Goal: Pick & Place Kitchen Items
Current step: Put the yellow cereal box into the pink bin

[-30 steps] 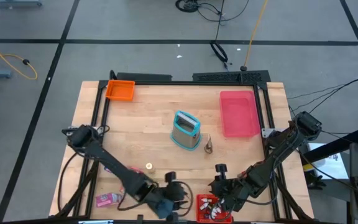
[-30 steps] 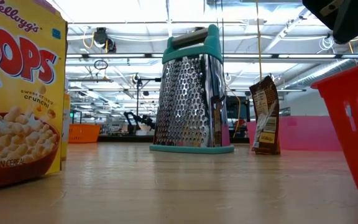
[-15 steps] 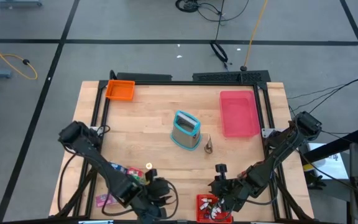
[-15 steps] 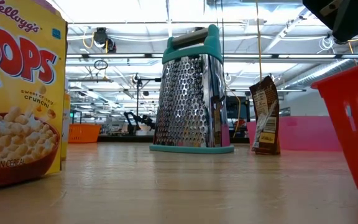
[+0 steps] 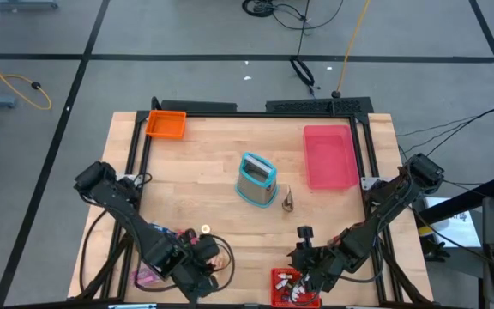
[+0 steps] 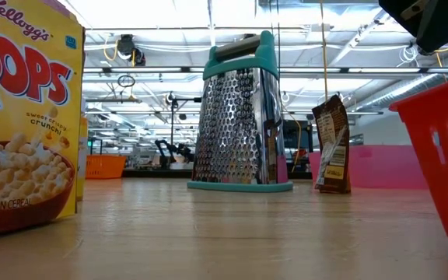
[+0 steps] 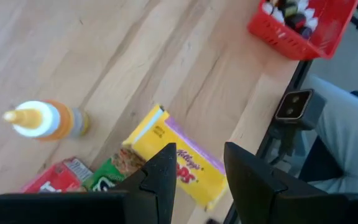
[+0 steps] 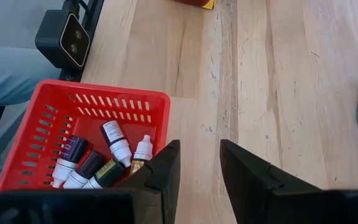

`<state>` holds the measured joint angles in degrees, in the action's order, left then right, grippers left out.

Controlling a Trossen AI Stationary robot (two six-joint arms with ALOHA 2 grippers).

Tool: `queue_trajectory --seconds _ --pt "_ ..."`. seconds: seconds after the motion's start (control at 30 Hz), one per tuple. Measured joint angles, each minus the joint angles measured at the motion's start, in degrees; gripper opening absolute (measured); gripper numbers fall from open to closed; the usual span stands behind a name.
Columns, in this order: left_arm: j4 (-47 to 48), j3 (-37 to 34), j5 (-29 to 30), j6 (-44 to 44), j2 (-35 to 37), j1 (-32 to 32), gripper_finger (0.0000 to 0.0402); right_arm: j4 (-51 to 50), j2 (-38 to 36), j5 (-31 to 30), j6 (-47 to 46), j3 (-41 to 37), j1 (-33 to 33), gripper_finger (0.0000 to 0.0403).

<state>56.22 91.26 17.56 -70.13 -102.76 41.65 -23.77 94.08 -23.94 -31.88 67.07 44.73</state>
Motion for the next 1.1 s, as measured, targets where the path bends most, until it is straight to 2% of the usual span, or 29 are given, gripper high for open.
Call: queue_trajectory --seconds 0.27,0.4,0.57,0.73,1.1 --pt "0.14 0.02 -0.25 -0.97 1.20 -0.49 0.0139 -0.01 0.00 0.00 -0.02 0.00 0.00 0.0105" --pt "0.38 0.02 -4.31 -1.38 0.72 -1.32 0.0166 -0.02 0.00 0.00 -0.02 0.00 0.00 0.0105" --pt "1.45 0.02 -4.04 -1.35 0.74 -1.97 0.0204 -0.01 0.00 0.00 -0.02 0.00 0.00 0.0105" --pt "4.18 0.02 -4.06 -3.35 0.72 -2.26 0.0226 -0.02 0.00 0.00 -0.02 0.00 0.00 0.0105" --pt "1.15 -3.40 -5.53 -7.32 0.70 -2.21 0.0232 -0.02 0.00 0.00 -0.44 0.00 0.00 0.0105"
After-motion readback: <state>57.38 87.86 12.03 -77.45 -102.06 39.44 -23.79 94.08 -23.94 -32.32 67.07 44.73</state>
